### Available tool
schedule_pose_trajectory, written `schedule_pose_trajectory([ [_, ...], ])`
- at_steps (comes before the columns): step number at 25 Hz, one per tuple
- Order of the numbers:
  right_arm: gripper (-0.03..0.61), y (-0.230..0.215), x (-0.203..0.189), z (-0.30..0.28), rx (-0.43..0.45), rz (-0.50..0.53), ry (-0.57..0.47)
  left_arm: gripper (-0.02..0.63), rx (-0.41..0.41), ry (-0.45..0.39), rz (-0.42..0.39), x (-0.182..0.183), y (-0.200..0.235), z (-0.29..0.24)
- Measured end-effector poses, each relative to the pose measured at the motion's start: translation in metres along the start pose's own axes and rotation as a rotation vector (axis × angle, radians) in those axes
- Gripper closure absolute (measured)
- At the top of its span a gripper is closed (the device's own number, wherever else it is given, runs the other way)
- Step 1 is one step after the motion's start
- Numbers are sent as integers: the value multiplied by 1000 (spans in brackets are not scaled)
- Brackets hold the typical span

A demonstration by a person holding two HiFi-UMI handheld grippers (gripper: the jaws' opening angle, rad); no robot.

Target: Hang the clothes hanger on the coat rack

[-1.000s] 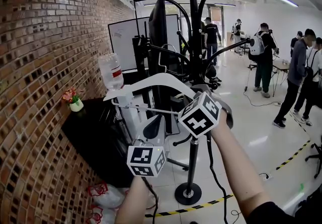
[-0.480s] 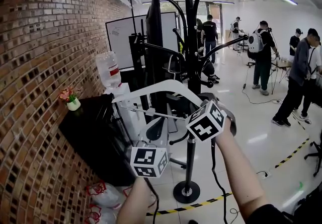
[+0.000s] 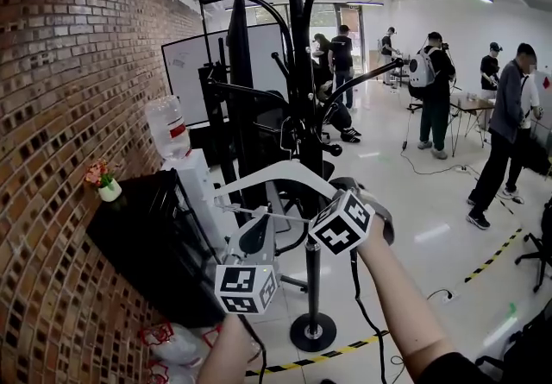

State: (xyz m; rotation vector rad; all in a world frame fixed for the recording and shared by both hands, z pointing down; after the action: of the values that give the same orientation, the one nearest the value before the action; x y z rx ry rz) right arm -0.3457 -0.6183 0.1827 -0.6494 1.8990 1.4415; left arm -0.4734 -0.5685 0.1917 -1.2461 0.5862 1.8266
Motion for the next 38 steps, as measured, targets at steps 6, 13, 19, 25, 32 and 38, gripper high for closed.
schedule_pose_trajectory([
  [6, 474, -1, -10, 0, -13, -2, -13, 609, -14, 17, 5, -13, -7, 0],
  [13, 474, -5, -16, -7, -113, 61, -48, 609, -5, 28, -2, -16, -7, 2],
  [19, 408, 2, -21, -16, -112, 79, -88, 609, 4, 32, -12, -15, -4, 6],
  [25, 314, 7, -24, -19, -141, 151, -107, 609, 10, 43, -20, -14, -3, 14],
  [32, 270, 0, -12, 2, -212, 184, -206, 609, 18, 50, -22, -12, -1, 19],
  [38, 265, -10, 14, 48, -347, 222, -345, 609, 14, 52, -20, -11, -4, 28],
])
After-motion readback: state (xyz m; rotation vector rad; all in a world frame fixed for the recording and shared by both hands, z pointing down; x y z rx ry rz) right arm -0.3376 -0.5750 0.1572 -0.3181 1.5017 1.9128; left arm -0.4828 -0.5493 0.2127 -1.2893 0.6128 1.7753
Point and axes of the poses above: the fingertips, and each gripper's own axes: z backward along the fingers, y to its left, x out of its top, the point moved 1 cm from there along z, backward along the fingers, and after that the axes turned 11 degrees about -y, right-handed, at the moved point
